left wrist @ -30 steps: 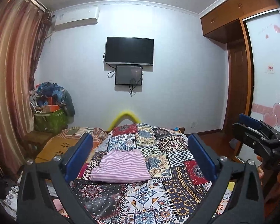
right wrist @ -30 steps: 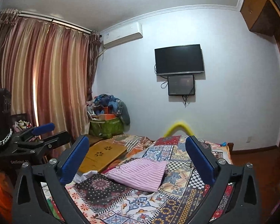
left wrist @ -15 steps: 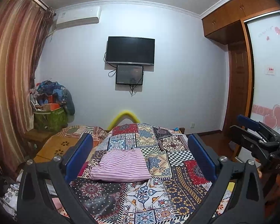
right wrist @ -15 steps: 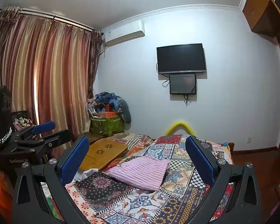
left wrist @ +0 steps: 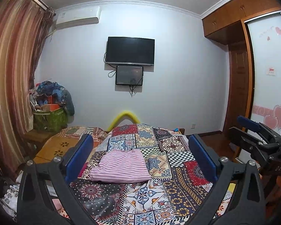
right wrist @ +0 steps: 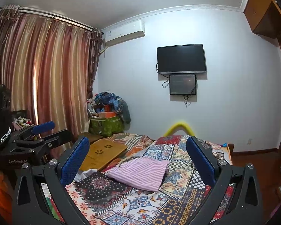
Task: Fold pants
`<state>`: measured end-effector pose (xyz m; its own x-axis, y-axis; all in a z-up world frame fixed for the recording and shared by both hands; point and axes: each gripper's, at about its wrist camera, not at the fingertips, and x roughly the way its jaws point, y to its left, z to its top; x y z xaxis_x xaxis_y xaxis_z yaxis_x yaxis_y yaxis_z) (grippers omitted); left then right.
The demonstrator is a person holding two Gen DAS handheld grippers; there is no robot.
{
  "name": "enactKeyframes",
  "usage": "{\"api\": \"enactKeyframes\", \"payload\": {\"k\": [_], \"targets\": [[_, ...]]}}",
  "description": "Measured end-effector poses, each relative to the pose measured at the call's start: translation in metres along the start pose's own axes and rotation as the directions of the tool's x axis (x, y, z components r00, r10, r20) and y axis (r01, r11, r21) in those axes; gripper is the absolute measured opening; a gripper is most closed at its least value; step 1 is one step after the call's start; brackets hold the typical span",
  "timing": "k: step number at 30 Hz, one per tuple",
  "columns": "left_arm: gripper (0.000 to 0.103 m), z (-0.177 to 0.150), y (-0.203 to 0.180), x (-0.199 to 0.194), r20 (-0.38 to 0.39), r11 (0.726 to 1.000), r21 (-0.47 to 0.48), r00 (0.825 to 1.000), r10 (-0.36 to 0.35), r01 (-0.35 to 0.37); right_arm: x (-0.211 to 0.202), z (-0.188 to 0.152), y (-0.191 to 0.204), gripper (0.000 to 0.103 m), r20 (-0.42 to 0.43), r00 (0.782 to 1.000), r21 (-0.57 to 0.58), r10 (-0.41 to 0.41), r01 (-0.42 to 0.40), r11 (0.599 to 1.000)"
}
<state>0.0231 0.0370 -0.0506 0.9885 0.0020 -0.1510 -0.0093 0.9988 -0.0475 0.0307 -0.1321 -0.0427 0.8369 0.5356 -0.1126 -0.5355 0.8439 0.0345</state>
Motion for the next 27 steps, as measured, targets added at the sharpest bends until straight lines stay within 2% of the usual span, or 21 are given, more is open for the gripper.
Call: {"api": "enactKeyframes", "payload": {"k": [27], "targets": [[0.103, -0.0016, 0.0041, -0.0006, -0.01, 1.0, -0.001, 1.0, -0.023, 0.023, -0.0022, -0.001, -0.0067, 0.103, -0.008, 1.0, 0.007, -0.004, 0.004, 1.0]]}}
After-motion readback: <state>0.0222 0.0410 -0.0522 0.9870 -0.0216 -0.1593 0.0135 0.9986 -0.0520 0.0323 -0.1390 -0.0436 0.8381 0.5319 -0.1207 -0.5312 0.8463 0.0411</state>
